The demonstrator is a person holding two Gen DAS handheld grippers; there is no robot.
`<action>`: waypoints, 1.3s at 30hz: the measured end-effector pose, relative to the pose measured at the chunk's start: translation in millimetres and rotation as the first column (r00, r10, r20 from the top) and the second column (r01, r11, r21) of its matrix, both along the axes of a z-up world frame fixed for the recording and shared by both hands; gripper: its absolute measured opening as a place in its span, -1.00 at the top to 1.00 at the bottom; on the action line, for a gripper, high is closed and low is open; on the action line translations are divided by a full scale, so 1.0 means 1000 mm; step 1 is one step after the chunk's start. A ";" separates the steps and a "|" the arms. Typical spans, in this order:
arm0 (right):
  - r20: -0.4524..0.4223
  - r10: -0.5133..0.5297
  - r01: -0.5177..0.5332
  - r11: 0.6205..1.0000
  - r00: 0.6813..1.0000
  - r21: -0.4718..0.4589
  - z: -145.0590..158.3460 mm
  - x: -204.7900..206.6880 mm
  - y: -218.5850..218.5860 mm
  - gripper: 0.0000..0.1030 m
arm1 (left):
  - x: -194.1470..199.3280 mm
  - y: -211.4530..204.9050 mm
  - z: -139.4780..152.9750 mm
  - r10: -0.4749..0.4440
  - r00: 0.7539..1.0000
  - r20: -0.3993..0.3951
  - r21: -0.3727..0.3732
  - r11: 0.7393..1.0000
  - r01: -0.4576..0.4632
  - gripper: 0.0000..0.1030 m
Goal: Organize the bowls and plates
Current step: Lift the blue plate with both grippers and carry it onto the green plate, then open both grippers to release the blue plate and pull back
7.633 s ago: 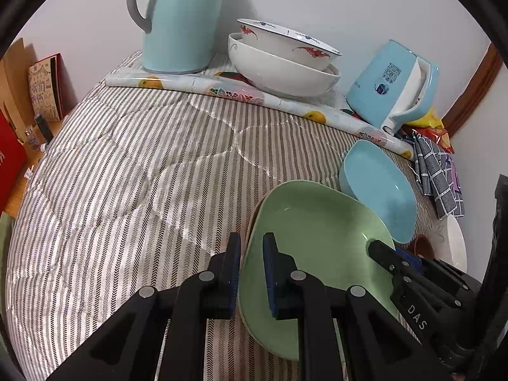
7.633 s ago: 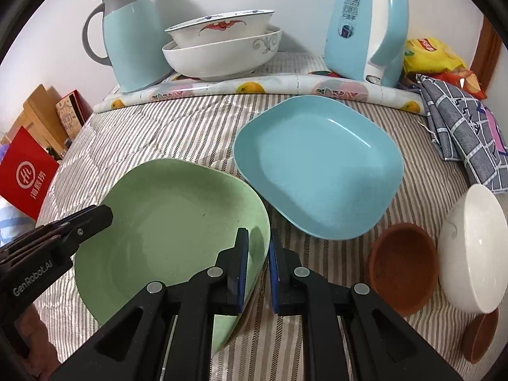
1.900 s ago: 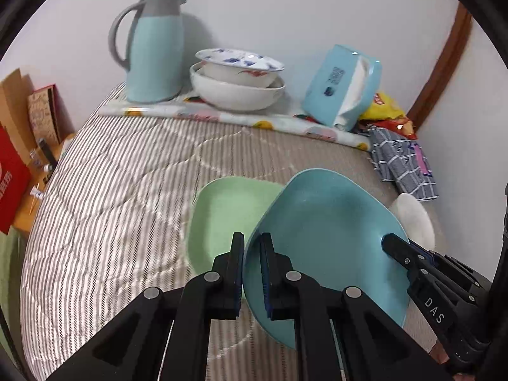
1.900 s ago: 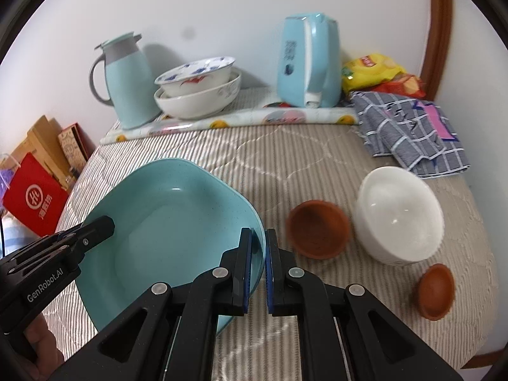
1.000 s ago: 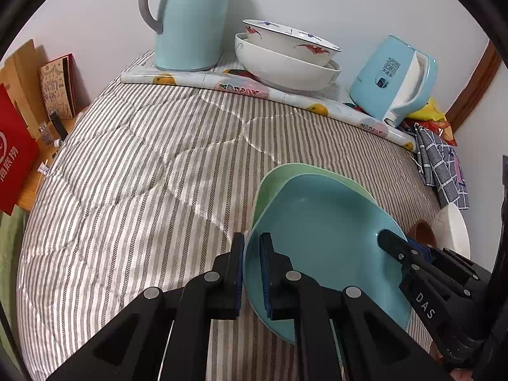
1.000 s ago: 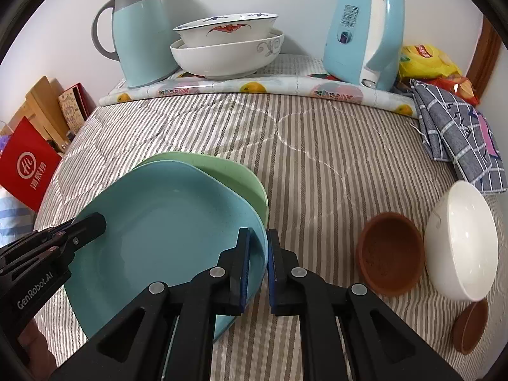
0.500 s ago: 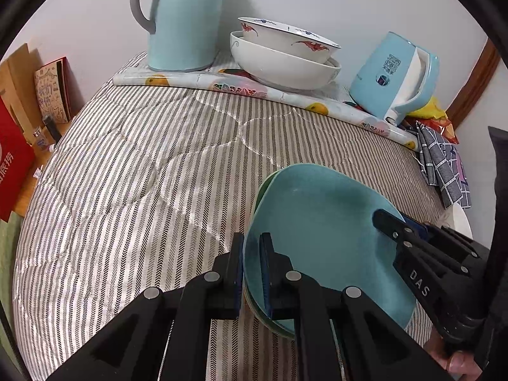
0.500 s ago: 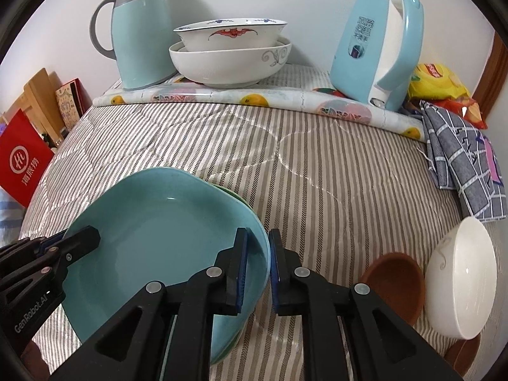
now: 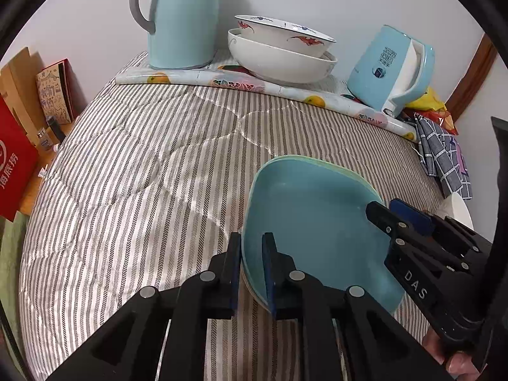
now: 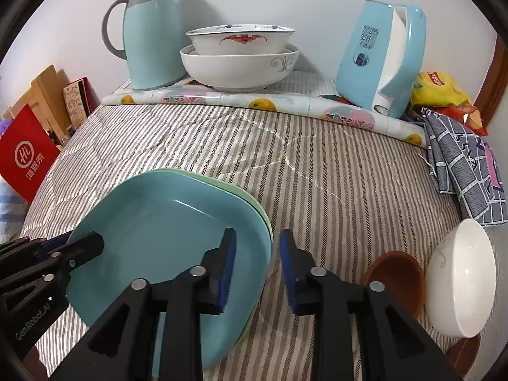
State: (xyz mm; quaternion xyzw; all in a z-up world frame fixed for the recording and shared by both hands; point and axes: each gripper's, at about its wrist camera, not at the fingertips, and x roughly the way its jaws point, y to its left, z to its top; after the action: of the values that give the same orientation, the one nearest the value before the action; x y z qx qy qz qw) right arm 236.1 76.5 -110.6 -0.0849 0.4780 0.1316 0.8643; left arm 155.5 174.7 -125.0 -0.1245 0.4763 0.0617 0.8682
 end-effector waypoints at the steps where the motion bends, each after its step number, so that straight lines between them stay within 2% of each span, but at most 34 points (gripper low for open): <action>1: 0.005 -0.003 0.003 1.000 1.000 0.001 0.002 -0.003 -0.001 0.28 | -0.002 -0.001 0.001 -0.001 1.000 -0.001 0.005 1.000 0.001 0.75; 4: 0.011 -0.011 0.011 1.000 1.000 0.006 0.006 -0.010 -0.006 0.14 | -0.005 -0.003 0.003 -0.002 1.000 -0.002 0.013 1.000 0.002 0.74; 9: 0.010 -0.022 0.022 0.999 1.000 0.026 0.012 -0.021 -0.014 0.03 | -0.014 -0.009 0.012 -0.005 1.000 0.009 0.019 1.000 0.005 0.72; 18: 0.042 -0.061 0.058 0.996 0.997 0.068 0.030 -0.052 -0.034 0.01 | -0.033 -0.025 0.034 -0.031 0.998 0.056 0.021 0.999 0.030 0.65; 21: 0.069 -0.085 0.080 0.994 0.994 0.075 0.039 -0.062 -0.043 -0.12 | -0.039 -0.034 0.042 -0.046 0.996 0.070 0.036 0.998 0.043 0.64; 24: 0.084 -0.093 0.084 0.991 0.992 0.101 0.046 -0.072 -0.054 -0.14 | -0.045 -0.045 0.050 -0.056 0.995 0.088 0.045 0.998 0.053 0.52; 31: 0.098 -0.138 0.124 0.983 0.986 0.136 0.058 -0.093 -0.080 -0.15 | -0.059 -0.067 0.062 -0.078 0.991 0.108 0.067 0.995 0.071 0.51; 35: 0.112 -0.138 0.126 0.986 0.984 0.109 0.065 -0.106 -0.088 -0.15 | -0.068 -0.077 0.070 -0.080 0.988 0.129 0.084 0.994 0.069 0.28; 39: 0.121 -0.143 0.132 0.986 0.982 0.098 0.073 -0.120 -0.099 -0.23 | -0.075 -0.087 0.077 -0.080 0.986 0.145 0.096 0.993 0.066 0.26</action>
State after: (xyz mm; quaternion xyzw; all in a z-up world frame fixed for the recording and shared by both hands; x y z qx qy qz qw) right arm 116.2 -22.4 -37.4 -0.0209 0.4199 0.0872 0.9031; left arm 80.4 87.9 -47.8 -0.0717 0.4111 0.0418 0.9078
